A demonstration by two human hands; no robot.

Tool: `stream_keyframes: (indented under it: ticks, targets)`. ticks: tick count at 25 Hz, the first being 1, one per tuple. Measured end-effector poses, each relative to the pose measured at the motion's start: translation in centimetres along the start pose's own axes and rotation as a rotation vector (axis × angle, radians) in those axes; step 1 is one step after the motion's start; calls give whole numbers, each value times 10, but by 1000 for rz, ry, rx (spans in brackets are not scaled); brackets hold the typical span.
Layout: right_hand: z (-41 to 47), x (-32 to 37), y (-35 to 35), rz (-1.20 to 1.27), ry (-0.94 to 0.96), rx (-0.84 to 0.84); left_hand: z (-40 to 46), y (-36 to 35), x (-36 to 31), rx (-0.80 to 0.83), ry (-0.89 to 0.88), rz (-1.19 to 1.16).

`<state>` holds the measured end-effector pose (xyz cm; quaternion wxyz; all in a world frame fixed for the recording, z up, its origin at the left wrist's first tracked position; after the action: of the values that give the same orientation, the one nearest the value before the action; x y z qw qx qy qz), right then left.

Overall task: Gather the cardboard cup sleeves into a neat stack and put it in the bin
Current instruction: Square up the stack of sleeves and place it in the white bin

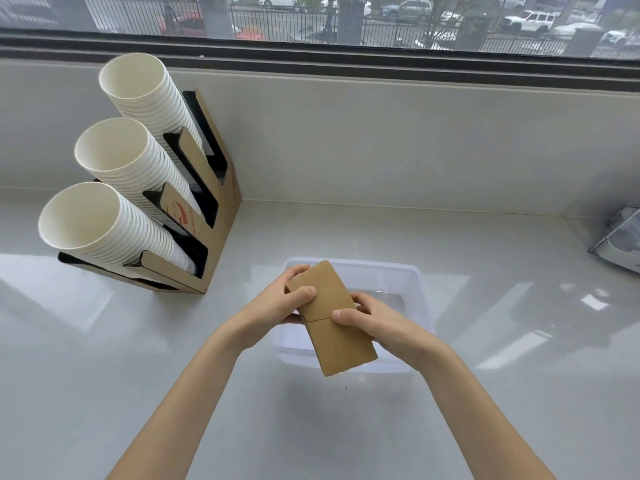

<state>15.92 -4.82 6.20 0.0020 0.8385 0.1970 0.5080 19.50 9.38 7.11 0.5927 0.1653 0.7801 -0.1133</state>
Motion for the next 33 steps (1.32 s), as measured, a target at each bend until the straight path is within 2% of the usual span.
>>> stream_keyframes:
  ticks: [9,13,16,21,27,33]
  targets:
    - [32,-17,2,337,-79,0,24,16,9,-131,83,89]
    - [50,-30,7,466,-148,-57,27,49,20,-379,75,104]
    - [66,-42,3,458,-227,-99,27,59,38,-475,153,145]
    - [85,-59,-18,374,-372,-128,30,53,69,-466,240,151]
    - [103,-60,-35,299,-383,-136,30,54,76,-397,251,63]
    - [103,-60,-36,92,-397,-216,25,52,77,-384,261,33]
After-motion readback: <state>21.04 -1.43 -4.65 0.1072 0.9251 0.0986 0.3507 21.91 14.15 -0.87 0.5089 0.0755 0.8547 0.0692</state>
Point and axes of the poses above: each hand's wrist, its own z-axis towards the middle knuckle, its own y-axis out of the back of the hand, x = y × z, the point moved 6 cm from there along z, towards the middle knuckle, and after that the axes turned 4 degrees about -x, right-handed, at the moved point
